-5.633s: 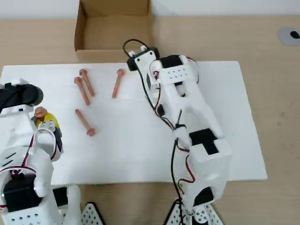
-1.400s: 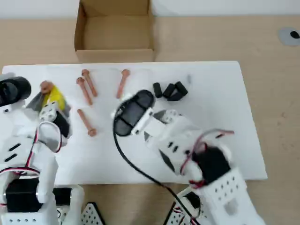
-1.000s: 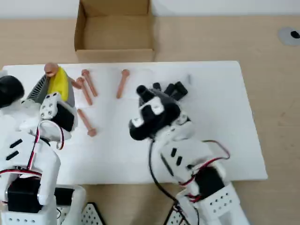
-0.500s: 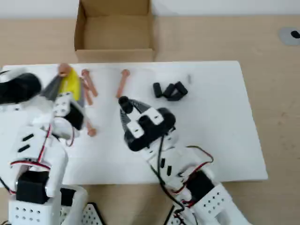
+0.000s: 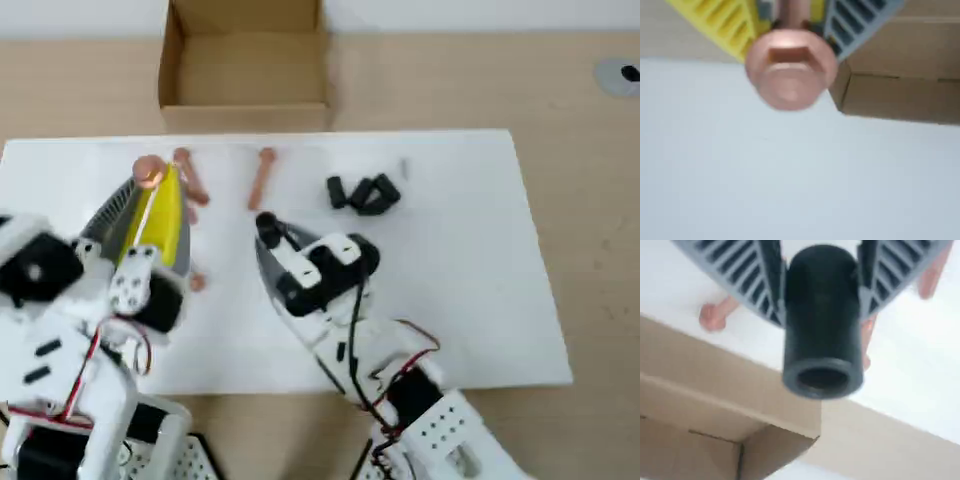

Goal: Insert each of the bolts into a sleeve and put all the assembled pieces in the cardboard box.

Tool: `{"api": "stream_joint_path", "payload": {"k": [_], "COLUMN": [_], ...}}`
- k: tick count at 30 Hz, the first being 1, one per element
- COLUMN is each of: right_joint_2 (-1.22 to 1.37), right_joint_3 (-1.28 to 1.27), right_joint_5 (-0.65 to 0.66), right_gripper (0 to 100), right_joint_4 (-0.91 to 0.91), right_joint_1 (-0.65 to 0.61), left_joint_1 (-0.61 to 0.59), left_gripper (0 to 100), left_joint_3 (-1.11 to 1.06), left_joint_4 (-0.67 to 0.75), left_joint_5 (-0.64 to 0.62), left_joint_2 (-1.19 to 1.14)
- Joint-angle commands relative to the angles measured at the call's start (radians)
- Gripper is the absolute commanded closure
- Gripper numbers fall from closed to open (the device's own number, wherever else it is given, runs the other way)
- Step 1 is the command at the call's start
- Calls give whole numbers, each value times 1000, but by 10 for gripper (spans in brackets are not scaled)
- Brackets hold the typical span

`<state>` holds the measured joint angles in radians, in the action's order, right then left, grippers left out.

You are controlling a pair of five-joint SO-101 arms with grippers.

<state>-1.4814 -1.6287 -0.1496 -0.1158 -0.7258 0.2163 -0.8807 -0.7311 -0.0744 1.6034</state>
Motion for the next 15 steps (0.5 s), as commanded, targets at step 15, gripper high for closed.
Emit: {"api": "stream_joint_path", "payload": {"k": [15], "right_joint_2": [-21], "right_joint_3": [82], "right_joint_5": [-9], "right_gripper": [989], "right_joint_4": [28], "right_joint_1": [-12], "left_joint_1": [193], "left_gripper": [994], "left_joint_3": [-60], "left_joint_4": [-38], "left_joint_5": [201], "left_joint_2": [133]}}
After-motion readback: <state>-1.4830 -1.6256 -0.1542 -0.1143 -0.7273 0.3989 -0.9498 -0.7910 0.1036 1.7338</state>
